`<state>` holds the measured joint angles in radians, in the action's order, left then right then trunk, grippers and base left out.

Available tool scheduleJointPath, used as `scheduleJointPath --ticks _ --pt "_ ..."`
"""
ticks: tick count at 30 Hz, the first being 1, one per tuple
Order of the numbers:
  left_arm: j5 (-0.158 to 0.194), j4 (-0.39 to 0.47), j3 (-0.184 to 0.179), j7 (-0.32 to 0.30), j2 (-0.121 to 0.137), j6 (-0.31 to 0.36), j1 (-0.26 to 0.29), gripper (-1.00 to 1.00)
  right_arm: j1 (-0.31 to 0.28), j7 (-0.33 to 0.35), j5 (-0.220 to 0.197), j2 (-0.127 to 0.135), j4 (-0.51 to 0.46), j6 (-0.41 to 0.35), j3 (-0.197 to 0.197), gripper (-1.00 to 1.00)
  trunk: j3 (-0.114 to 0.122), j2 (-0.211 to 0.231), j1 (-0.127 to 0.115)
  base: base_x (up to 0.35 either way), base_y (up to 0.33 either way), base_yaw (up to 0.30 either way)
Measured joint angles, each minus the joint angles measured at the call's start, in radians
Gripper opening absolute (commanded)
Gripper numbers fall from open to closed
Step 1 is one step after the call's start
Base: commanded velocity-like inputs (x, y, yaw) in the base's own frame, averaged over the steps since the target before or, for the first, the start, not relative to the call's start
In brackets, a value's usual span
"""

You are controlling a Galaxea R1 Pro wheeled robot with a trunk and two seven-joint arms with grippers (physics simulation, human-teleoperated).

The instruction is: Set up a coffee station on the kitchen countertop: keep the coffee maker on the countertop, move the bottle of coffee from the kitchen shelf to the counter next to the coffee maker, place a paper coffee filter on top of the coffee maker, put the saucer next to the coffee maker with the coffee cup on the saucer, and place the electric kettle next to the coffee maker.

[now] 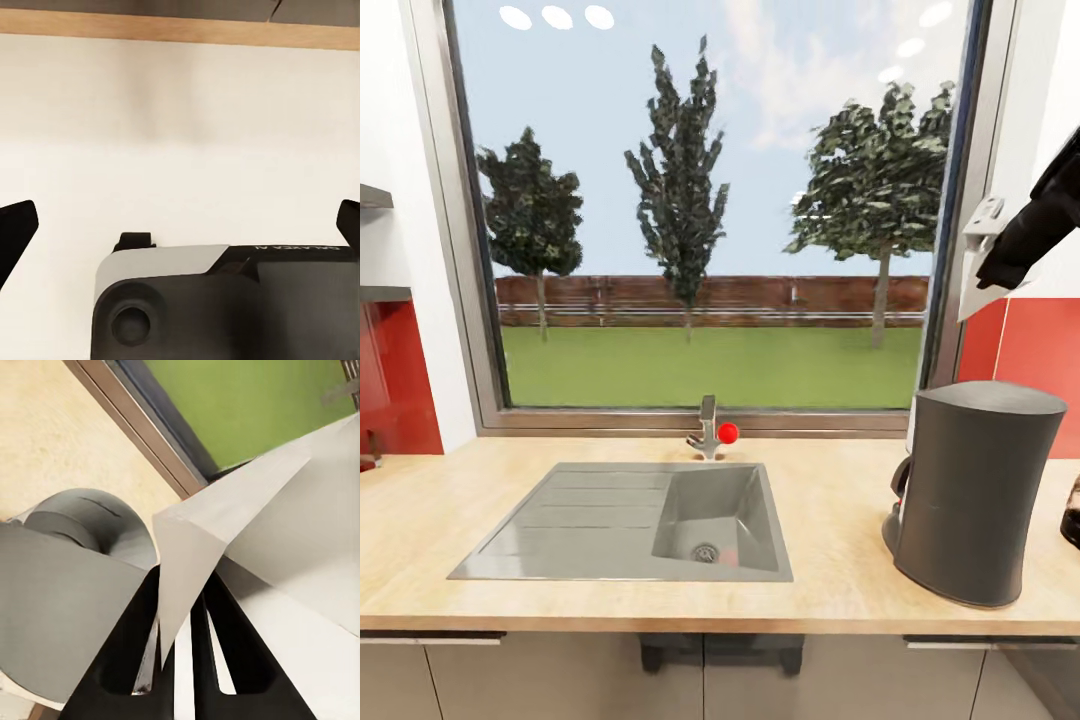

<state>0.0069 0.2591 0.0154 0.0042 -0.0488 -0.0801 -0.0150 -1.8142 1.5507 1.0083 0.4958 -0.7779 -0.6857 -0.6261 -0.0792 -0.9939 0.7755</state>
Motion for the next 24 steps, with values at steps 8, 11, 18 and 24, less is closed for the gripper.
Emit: scheduleJointPath --ticks 8,11,18,24 --pt "0.000 0.000 0.000 0.000 0.001 0.000 0.000 1.00 0.002 0.000 -0.023 -0.001 0.017 0.001 0.000 -1.00 0.000 0.000 0.000 0.075 0.000 0.000" --pt "0.000 0.000 0.000 0.000 0.001 0.000 0.000 1.00 0.003 0.000 -0.024 -0.001 0.023 0.001 -0.001 -1.00 0.000 0.000 0.000 0.089 0.014 0.000" --pt "0.000 0.000 0.001 0.000 0.002 0.000 0.000 1.00 0.004 -0.001 -0.025 -0.003 0.057 0.003 -0.004 -1.00 0.000 0.000 0.000 0.086 0.014 0.000" --pt "0.000 0.000 0.001 0.000 0.002 0.000 0.000 1.00 0.004 -0.001 -0.025 -0.003 0.065 0.004 -0.007 -1.00 0.000 0.000 0.000 0.019 0.001 0.000"
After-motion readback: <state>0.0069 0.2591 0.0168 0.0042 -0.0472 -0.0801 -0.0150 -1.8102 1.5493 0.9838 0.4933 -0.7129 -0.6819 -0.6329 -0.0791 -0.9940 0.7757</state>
